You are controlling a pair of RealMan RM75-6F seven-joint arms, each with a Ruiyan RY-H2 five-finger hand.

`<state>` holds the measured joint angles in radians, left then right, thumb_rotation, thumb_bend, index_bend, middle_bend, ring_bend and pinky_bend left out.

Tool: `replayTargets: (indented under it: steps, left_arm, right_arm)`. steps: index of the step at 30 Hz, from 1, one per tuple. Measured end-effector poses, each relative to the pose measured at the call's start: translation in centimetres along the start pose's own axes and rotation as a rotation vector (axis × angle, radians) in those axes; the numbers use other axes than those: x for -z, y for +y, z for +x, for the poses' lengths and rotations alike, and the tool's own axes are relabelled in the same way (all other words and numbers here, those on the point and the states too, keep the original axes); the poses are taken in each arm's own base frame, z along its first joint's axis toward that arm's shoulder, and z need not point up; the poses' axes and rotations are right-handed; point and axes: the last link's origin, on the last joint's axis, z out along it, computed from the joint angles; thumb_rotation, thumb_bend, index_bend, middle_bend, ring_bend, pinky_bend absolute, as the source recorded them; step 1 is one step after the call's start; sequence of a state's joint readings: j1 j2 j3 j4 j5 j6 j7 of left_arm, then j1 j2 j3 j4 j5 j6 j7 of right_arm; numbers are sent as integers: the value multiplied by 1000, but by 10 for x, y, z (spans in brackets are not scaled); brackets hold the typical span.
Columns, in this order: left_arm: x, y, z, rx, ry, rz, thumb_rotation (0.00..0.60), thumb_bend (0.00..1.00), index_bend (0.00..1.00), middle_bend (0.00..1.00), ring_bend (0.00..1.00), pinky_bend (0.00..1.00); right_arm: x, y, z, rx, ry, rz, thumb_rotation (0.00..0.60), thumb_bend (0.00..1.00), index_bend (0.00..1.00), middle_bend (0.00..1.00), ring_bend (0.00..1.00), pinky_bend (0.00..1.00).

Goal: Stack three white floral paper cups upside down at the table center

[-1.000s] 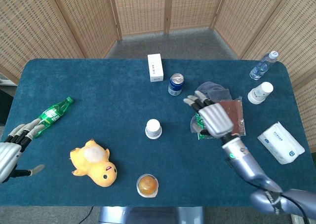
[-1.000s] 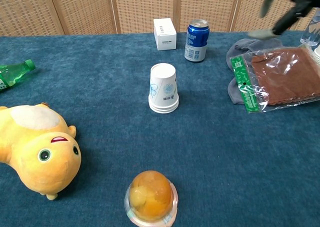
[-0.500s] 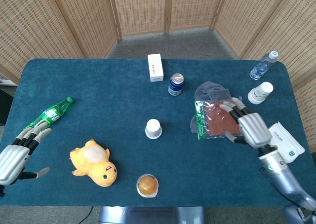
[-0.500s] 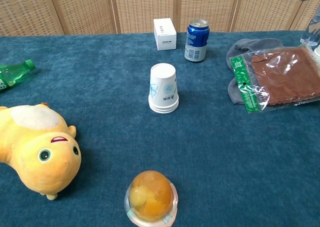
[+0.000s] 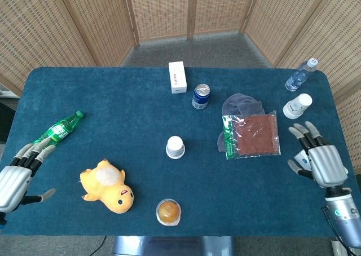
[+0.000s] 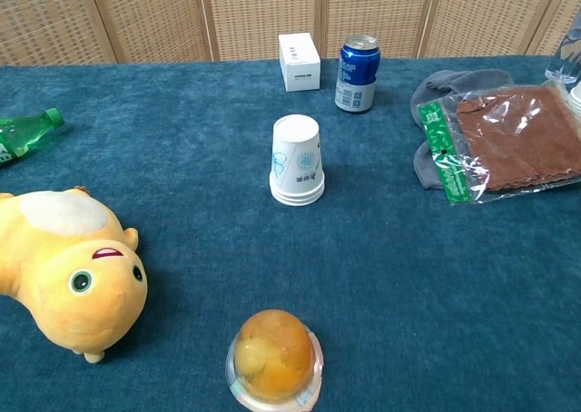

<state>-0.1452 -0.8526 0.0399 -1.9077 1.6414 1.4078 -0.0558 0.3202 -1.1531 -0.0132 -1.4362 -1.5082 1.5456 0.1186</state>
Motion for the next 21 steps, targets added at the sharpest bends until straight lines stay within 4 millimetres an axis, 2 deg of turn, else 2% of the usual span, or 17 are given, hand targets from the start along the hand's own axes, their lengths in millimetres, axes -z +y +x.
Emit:
replayTargets:
  steps: [9, 21]
  left_arm:
    - [5, -7, -1, -36, 77, 22, 600, 224, 0, 0, 0, 15]
    - [5, -12, 2, -31, 87, 33, 600, 225, 0, 0, 0, 14]
  right_arm:
    - [22, 7, 2, 23, 45, -64, 600, 245, 124, 109, 0, 328]
    - [22, 14, 3, 36, 65, -100, 600, 250, 128, 109, 0, 328]
